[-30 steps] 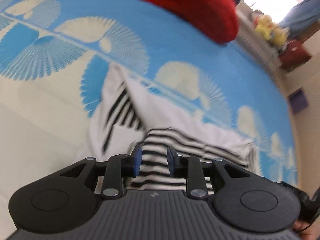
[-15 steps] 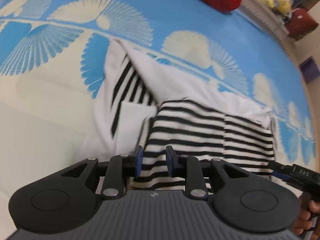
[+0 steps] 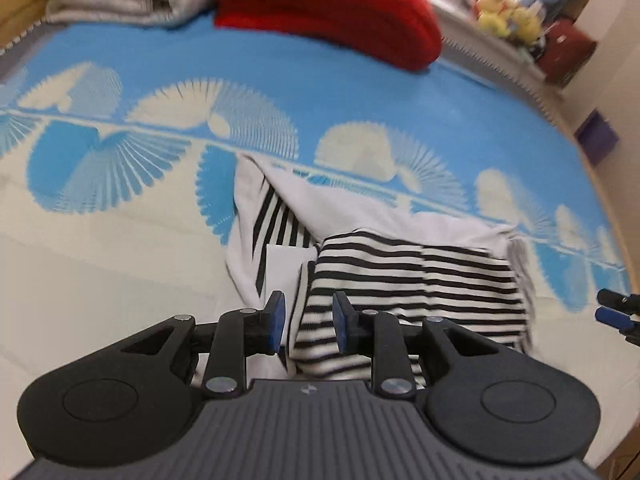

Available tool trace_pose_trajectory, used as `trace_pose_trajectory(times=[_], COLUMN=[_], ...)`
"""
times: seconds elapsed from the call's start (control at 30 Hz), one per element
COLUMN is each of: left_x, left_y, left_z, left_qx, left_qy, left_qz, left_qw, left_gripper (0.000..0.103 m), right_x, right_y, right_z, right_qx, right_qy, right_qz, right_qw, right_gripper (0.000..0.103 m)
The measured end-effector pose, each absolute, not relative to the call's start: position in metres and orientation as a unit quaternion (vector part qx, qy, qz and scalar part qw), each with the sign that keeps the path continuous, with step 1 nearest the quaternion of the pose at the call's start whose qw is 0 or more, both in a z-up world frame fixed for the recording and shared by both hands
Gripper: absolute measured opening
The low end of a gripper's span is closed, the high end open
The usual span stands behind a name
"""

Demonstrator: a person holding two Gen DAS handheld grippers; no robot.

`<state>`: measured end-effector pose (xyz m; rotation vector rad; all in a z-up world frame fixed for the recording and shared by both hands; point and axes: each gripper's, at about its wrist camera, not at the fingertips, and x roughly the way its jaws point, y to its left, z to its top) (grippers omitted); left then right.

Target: Fold small clothes

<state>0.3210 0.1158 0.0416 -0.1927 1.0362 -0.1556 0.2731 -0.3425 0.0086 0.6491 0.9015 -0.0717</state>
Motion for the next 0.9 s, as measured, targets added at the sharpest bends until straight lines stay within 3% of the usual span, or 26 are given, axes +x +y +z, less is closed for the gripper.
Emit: trace_pose_trajectory(times=[0.3,0.57,0.9], left_x=[0.184,0.080,0.055], left_y=[0.120,0.123,0.152], left_z=[0.113,0.069,0.022], left_qx=[-0.064,-0.086,-0.130], left_qy=[0.425,0.431,0.444], left_qz=[-0.113,-0.086,-0.066], left_qw=[0.896,0.894,0.884], left_gripper=[0.029,0.029,0.029], right_x=[0.131,0.029,0.022], right_y=[-0.343,-0.355,-0.349], right_z=[0.056,-0.015,-0.059], right_qx=[0.272,0.285,0.283], right_qy=[0.379,0.409,0.441], right_qz=[0.005,-0.041,-0.059], right_qw=[0.884,0.866,0.850], right_gripper=[0.051,0.052,0.052])
